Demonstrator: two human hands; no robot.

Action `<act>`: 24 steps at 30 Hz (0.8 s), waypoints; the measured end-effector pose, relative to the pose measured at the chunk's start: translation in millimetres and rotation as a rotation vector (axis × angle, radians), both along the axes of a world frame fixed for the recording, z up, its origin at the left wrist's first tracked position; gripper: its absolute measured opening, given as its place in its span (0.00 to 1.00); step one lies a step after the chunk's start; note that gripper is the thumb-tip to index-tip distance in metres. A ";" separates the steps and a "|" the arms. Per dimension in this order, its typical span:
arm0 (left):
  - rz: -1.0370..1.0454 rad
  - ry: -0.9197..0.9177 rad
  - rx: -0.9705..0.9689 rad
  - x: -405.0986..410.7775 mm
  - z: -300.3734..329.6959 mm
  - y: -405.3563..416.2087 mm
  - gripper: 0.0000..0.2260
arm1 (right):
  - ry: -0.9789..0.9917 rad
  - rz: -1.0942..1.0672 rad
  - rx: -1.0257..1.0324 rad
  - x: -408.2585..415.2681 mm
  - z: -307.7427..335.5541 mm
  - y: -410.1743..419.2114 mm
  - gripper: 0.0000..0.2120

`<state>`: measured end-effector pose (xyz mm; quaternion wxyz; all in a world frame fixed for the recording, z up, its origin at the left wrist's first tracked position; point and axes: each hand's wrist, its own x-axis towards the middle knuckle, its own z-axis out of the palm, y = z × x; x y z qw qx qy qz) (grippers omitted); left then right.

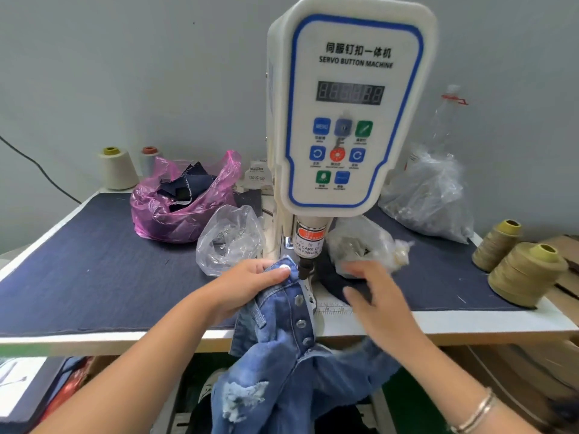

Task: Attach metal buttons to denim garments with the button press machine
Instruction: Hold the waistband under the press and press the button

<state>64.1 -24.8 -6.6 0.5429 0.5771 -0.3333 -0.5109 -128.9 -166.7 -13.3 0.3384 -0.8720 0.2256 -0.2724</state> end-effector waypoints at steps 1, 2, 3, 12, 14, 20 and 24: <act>-0.007 -0.025 0.011 -2.1 -1.6 -3.1 0.14 | 0.039 0.038 -0.013 6.1 -1.4 8.0 0.14; -0.014 -0.047 0.023 -4.1 -3.4 -5.8 0.16 | 0.109 0.071 0.018 11.8 -2.7 15.2 0.10; -0.019 -0.050 0.029 -5.7 -5.2 -7.4 0.17 | 0.175 0.096 0.091 17.2 -4.2 20.1 0.07; -0.109 0.095 0.041 -3.7 -10.9 -6.8 0.19 | 0.186 0.080 0.563 31.0 -10.7 22.6 0.12; -0.131 0.090 0.029 -3.4 -10.0 -6.8 0.17 | 0.167 0.094 0.639 30.9 -6.8 20.2 0.16; -0.239 -0.051 0.096 2.9 -16.9 6.9 0.17 | -0.050 0.075 1.050 27.9 -2.9 10.0 0.12; -0.326 -0.111 0.147 3.4 -17.4 13.3 0.13 | -0.157 0.020 1.248 28.7 -7.4 6.4 0.13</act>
